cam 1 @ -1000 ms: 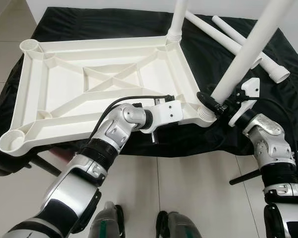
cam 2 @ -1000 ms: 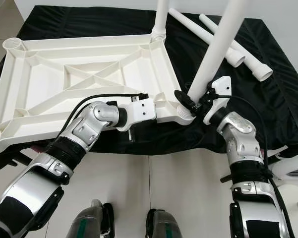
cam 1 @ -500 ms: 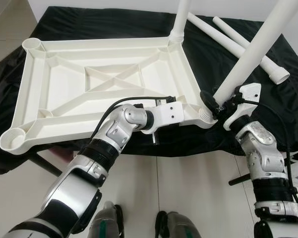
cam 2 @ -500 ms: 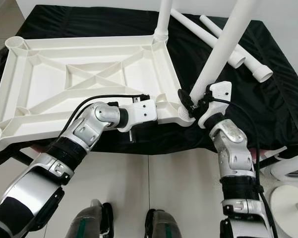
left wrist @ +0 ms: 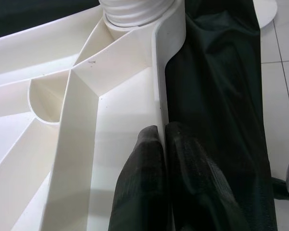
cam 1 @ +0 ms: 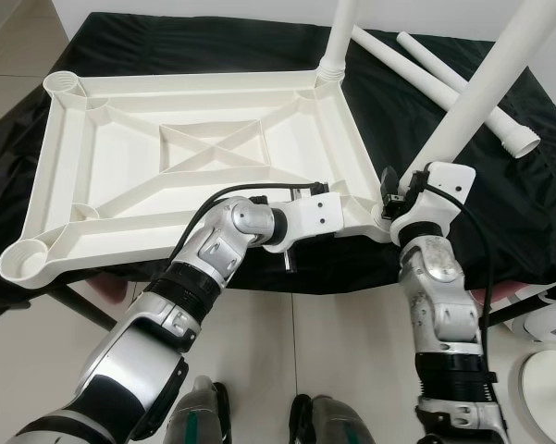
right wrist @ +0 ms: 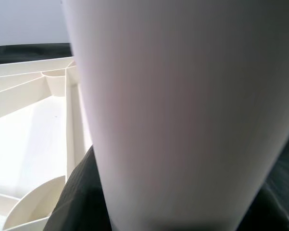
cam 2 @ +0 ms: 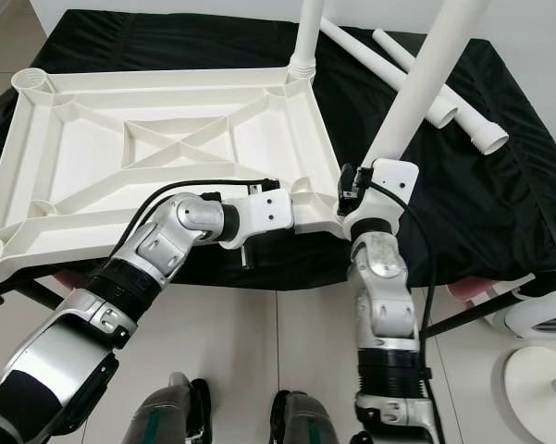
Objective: Building children table
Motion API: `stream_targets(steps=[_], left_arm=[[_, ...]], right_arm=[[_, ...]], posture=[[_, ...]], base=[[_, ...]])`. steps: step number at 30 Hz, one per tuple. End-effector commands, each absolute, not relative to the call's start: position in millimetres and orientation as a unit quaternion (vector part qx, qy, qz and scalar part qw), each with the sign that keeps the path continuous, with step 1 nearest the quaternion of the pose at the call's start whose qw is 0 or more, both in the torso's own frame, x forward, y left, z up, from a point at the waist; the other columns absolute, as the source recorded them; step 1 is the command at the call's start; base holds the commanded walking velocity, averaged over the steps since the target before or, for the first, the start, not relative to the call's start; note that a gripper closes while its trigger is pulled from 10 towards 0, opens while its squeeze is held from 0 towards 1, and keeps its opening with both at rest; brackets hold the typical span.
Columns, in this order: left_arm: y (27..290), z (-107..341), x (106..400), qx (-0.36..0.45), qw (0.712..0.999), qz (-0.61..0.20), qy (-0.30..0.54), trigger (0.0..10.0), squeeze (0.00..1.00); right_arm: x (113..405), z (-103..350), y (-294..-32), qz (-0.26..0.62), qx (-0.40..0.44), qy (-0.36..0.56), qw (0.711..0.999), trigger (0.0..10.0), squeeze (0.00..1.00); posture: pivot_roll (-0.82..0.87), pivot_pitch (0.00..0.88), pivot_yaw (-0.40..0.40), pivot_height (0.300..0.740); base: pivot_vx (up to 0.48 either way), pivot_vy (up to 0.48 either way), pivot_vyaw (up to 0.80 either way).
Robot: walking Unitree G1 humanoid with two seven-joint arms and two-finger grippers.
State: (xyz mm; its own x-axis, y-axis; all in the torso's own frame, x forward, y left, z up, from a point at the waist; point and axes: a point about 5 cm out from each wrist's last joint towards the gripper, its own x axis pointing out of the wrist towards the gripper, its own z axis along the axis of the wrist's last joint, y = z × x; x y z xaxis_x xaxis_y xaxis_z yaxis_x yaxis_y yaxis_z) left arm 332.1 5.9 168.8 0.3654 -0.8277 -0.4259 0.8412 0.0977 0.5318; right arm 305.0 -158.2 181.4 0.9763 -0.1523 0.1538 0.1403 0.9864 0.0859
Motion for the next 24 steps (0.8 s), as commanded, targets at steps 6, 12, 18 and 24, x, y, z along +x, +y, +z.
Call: stream_targets(steps=[6,12,18,24], left_arm=[[-3.3,173.3,330.2,0.368,0.757,-0.539,-0.021,10.0,0.0],[-3.1,174.1,330.3,0.368,0.758,-0.538,-0.021,10.0,0.0],[-4.1,174.7,330.9,0.368,0.759,-0.536,-0.023,10.0,0.0],[-5.1,176.1,331.0,0.368,0.758,-0.537,-0.025,10.0,0.0]], right_arm=[[299.4,168.6,-135.6,-0.022,0.049,-0.044,0.998,10.0,0.0],[296.4,171.4,-142.9,-0.003,0.053,-0.056,0.997,10.0,1.0],[291.4,179.7,-161.9,0.098,0.055,-0.085,0.99,10.0,0.0],[289.6,193.4,-181.6,0.198,0.013,-0.117,0.973,10.0,0.0]], posture=[[0.0,0.106,-0.072,0.74],[0.0,0.105,-0.072,0.74],[-0.01,0.104,-0.07,0.74],[-0.01,0.112,-0.061,0.74]], base=[[0.0,0.0,0.0],[0.0,0.0,0.0],[0.0,0.0,0.0],[0.0,0.0,0.0]])
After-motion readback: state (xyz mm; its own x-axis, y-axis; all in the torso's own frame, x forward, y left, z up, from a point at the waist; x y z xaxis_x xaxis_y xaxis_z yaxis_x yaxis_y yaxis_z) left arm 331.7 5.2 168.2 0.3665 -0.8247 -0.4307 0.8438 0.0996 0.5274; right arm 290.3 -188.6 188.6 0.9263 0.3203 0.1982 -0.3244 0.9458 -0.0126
